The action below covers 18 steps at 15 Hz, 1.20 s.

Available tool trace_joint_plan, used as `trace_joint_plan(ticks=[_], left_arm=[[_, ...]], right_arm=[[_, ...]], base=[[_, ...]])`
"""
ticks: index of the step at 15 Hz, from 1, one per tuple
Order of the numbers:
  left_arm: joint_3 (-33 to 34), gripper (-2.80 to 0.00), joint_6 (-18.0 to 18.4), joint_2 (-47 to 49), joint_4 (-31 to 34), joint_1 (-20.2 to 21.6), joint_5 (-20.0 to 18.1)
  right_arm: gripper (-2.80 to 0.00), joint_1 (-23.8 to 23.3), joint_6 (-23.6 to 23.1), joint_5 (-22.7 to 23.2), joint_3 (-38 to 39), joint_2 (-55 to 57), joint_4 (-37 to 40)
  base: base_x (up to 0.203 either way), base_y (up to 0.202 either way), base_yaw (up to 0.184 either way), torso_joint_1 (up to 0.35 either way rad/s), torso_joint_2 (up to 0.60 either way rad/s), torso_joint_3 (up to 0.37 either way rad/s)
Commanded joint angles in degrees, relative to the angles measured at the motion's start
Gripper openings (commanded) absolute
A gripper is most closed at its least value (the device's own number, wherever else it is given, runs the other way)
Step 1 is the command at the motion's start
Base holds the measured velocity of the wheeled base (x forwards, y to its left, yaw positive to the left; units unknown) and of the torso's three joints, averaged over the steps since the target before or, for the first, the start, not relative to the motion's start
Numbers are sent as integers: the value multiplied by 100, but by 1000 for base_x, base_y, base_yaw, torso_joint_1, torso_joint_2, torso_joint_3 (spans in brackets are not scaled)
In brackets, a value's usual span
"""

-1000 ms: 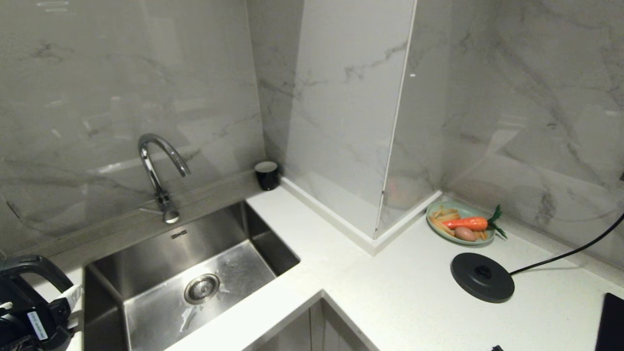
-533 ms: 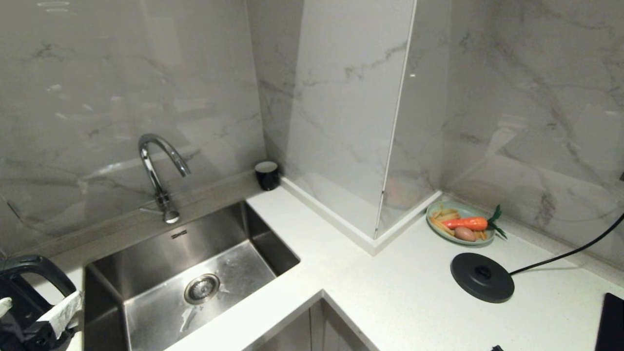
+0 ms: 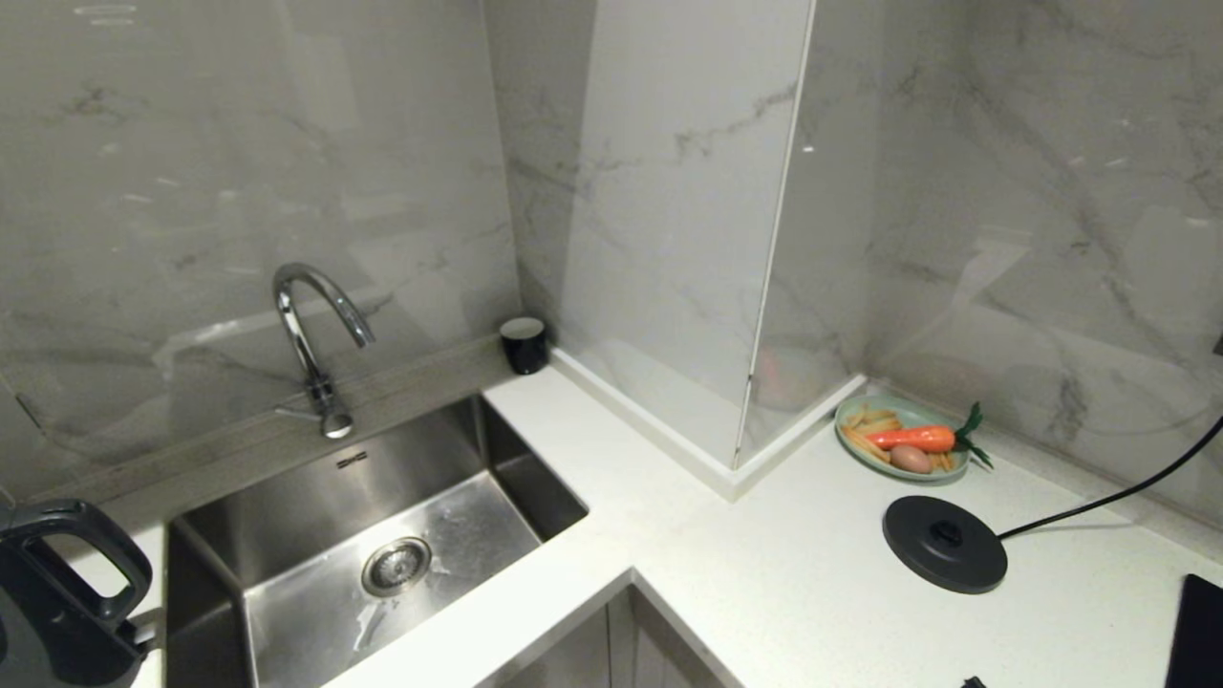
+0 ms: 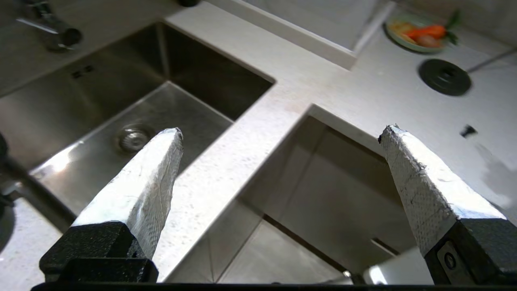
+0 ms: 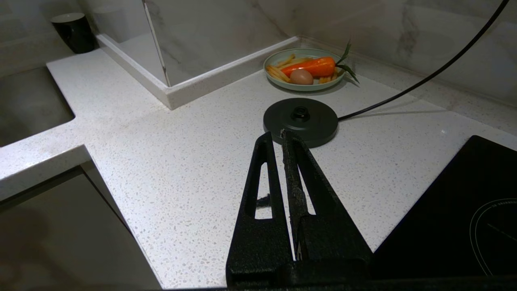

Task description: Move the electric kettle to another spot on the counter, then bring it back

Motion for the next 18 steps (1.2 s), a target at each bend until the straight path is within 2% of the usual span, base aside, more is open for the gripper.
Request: trace_joint_plan(ticks=[1, 4, 7, 9, 12, 13, 15, 18], left_arm=[[-460, 0, -66, -290, 412, -431, -3], [-878, 0, -254, -307, 886, -437, 13], [-957, 0, -255, -301, 902, -525, -39], [-988, 0, -315, -298, 908, -836, -8], [-1123, 0, -635, -335, 1043, -1538, 44], [-1186, 0, -680, -390, 1222, -1683, 153], [-1143, 0, -689, -484, 1245, -1652, 333], [-822, 0, -681, -751, 1262, -1561, 880]], right_arm=[[-280, 0, 0, 1, 0, 0, -4], [-280, 0, 0, 1, 0, 0, 2], [-280, 0, 0, 1, 0, 0, 4], [-280, 0, 0, 1, 0, 0, 4], [-280, 0, 0, 1, 0, 0, 4], [-280, 0, 0, 1, 0, 0, -4], [-280, 0, 0, 1, 0, 0, 1], [-280, 0, 0, 1, 0, 0, 4]], base=[[0, 0, 0, 0, 0, 0], [0, 0, 0, 0, 0, 0], [0, 0, 0, 0, 0, 0], [0, 0, 0, 0, 0, 0], [0, 0, 0, 0, 0, 0], [0, 0, 0, 0, 0, 0], [0, 0, 0, 0, 0, 0], [0, 0, 0, 0, 0, 0]])
